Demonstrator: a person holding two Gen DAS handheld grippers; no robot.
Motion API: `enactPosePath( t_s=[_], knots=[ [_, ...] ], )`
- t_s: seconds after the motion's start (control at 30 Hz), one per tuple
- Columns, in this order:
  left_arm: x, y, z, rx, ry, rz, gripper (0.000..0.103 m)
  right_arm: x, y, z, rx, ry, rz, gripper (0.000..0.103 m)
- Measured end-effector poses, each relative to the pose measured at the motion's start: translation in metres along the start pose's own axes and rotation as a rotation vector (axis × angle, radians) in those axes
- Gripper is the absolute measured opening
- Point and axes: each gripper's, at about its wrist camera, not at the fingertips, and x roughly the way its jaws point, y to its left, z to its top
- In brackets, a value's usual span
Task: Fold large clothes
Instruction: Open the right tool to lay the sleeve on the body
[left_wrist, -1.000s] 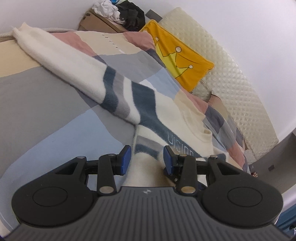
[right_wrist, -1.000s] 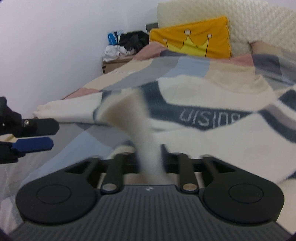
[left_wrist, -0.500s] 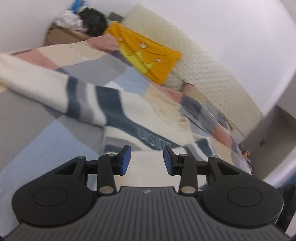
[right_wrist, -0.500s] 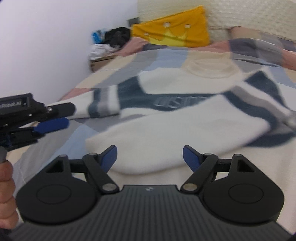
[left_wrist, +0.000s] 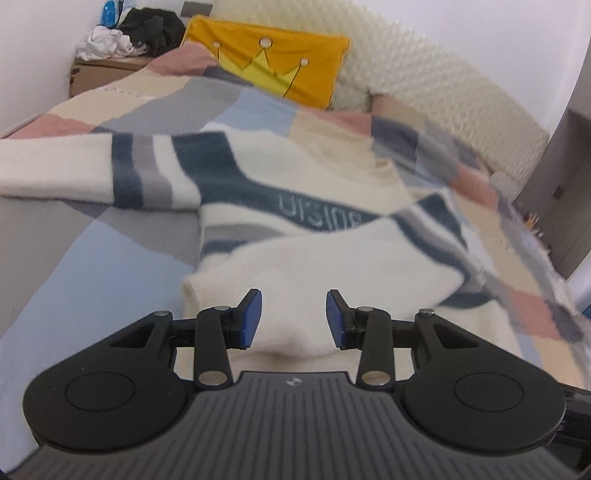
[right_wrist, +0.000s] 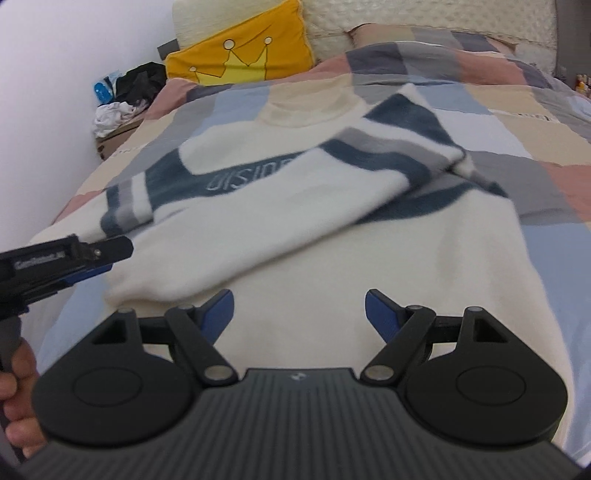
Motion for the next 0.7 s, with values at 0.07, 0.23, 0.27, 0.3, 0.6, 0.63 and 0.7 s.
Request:
enactPosePath(
  t_s=[0.07,0.23,0.27,0.3,0.6,0.63,0.7],
  knots=[
    [0.006,-0.004,-0.005,0.029,0.027,0.021,0.042,-0.001,-0.005,-0.003,0.009,-0.009,-0.003,0.08],
    [0.015,-0.005,-0.017,0.064,0.067,0.076,0.041,0.001,-0.009,-0.006,0.027,-0.048,-0.057,0.08],
    [0.016,-0.006,-0.019,0.075,0.072,0.089,0.041,0.002,-0.012,-0.006,0.045,-0.047,-0.052,0.08],
    [0.018,-0.007,-0.019,0.082,0.075,0.099,0.041,0.001,-0.015,-0.006,0.066,-0.048,-0.042,0.08],
    [0.022,-0.012,-0.021,0.092,0.102,0.143,0.041,0.006,-0.029,-0.004,0.105,-0.033,-0.003,0.08],
    [0.021,-0.011,-0.02,0.08,0.1,0.142,0.041,0.007,-0.029,-0.003,0.105,-0.035,0.004,0.08],
    [0.017,-0.01,-0.017,0.065,0.086,0.143,0.041,0.006,-0.029,-0.001,0.099,-0.054,0.003,0.08]
  ],
)
